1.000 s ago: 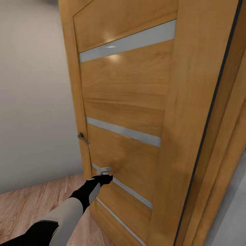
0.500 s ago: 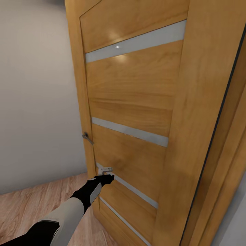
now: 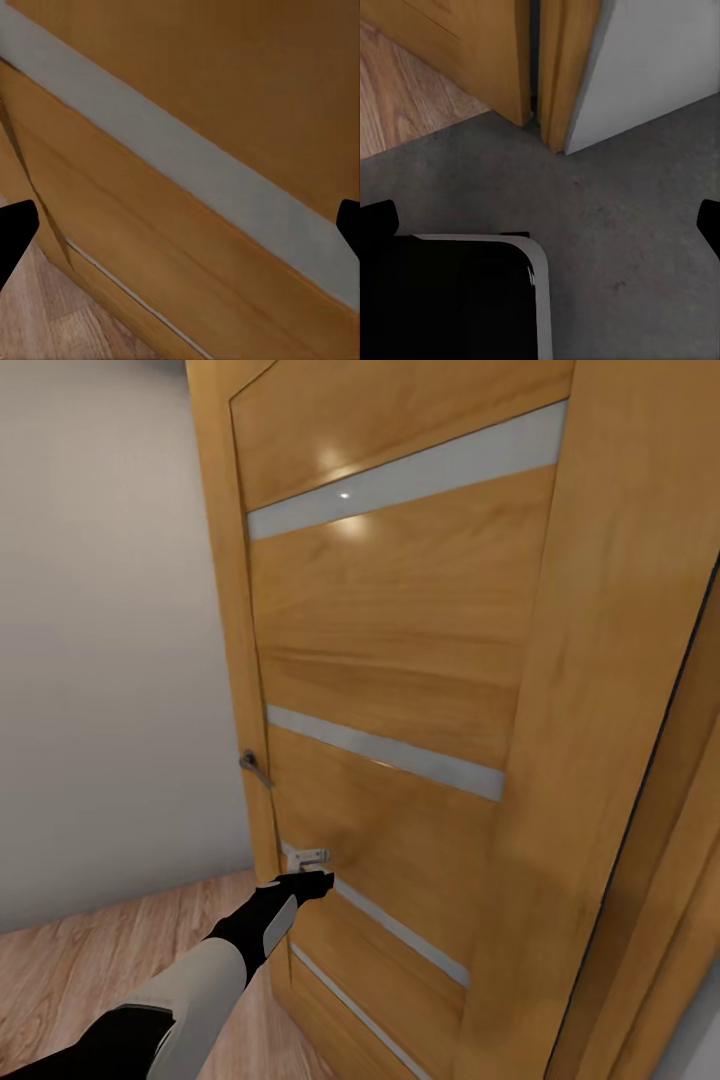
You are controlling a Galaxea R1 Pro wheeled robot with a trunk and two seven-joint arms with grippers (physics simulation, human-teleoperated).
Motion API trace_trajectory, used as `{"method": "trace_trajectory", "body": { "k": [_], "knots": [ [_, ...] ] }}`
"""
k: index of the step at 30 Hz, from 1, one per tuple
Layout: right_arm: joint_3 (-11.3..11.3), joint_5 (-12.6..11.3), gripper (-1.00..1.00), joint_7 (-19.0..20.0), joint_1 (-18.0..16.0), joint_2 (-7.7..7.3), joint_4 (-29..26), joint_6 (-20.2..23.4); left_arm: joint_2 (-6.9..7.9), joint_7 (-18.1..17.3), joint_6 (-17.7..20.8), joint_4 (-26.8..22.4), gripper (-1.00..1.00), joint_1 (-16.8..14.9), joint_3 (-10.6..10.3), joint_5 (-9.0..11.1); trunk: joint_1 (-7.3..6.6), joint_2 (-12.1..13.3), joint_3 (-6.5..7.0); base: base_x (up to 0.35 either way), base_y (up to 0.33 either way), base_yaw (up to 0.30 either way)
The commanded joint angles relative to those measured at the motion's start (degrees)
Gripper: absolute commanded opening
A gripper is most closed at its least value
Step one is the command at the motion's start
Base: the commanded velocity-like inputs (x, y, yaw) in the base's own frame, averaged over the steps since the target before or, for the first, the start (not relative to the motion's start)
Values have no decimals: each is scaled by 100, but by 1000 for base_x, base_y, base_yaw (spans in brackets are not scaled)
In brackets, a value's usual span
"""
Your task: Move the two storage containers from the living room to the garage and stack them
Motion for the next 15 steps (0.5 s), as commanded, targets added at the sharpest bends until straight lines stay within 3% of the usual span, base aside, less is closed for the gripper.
{"method": "trace_trajectory", "body": {
  "k": [1, 15],
  "knots": [
    [44, -62, 100, 25, 2, -4, -9, -7, 0, 22, 33, -18, 100, -1, -12, 55, 2, -3, -6, 95, 4, 0],
    [44, -63, 100, 26, 2, -4, -9, -6, 0, 22, 30, -18, 100, 1, -12, 57, 2, -3, -6, 10, 0, 0]
  ]
}}
